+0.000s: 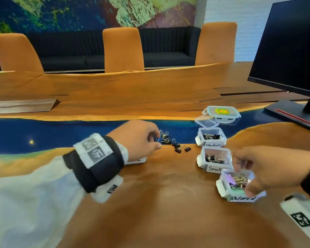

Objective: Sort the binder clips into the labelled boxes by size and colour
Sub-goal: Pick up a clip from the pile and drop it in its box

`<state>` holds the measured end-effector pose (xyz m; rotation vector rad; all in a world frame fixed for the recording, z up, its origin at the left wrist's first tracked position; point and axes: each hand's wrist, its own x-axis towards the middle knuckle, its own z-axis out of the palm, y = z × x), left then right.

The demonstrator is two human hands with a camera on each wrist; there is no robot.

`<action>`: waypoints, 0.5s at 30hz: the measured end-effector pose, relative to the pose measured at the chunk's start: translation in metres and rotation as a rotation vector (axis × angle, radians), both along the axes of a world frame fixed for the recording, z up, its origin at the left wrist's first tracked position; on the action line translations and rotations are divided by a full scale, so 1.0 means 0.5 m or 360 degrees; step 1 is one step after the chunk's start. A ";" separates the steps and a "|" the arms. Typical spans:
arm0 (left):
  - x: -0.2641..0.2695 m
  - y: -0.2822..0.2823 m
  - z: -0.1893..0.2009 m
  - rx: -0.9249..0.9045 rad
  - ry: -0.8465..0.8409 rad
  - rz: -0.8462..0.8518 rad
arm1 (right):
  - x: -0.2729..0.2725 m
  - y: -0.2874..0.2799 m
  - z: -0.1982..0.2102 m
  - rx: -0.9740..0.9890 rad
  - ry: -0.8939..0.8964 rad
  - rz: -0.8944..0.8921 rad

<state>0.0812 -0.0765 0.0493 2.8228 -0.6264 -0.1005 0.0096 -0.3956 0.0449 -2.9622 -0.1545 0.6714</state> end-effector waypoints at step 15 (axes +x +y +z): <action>0.091 -0.190 -0.087 0.0319 0.0372 0.0254 | -0.013 0.080 -0.020 0.0627 -0.0131 0.0146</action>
